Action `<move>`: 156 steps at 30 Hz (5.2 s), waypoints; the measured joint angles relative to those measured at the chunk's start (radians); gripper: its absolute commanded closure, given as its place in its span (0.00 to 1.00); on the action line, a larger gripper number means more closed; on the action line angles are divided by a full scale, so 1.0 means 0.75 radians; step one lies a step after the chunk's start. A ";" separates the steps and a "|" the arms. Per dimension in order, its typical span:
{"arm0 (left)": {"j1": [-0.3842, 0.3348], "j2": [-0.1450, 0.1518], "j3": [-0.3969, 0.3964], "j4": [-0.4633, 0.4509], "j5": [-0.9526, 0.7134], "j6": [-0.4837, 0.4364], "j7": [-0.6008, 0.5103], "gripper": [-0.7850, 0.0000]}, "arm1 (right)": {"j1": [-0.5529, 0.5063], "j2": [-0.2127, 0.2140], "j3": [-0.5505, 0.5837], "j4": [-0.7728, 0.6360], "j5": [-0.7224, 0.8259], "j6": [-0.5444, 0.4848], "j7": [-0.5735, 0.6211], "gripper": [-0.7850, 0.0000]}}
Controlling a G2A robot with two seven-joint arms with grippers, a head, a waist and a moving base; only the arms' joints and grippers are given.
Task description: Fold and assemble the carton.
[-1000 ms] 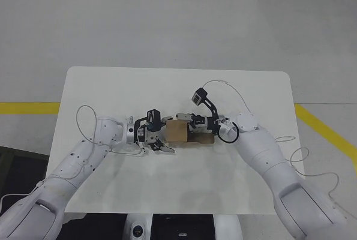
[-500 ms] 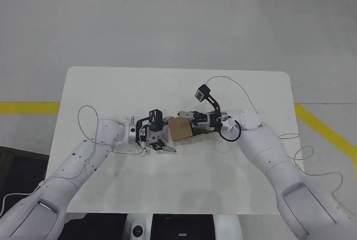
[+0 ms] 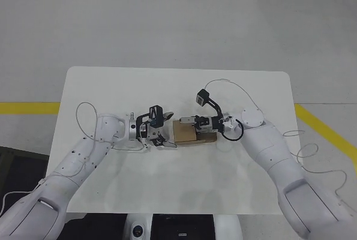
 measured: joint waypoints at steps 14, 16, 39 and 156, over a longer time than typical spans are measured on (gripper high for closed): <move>0.024 0.008 -0.034 -0.154 -0.019 -0.034 -0.102 0.00 | -0.066 0.086 0.110 -0.180 -0.150 0.066 0.007 0.00; 0.029 0.007 -0.034 -0.157 -0.019 -0.021 -0.125 0.00 | -0.079 0.101 0.132 -0.216 -0.170 0.093 0.019 0.00; 0.007 -0.031 -0.006 -0.113 -0.048 0.034 -0.179 0.00 | -0.488 0.329 0.548 -1.000 -0.634 0.456 0.011 1.00; -0.044 -0.081 0.016 0.008 0.075 -0.050 -0.014 0.00 | -0.190 0.287 0.120 -0.635 -0.652 0.489 -0.174 1.00</move>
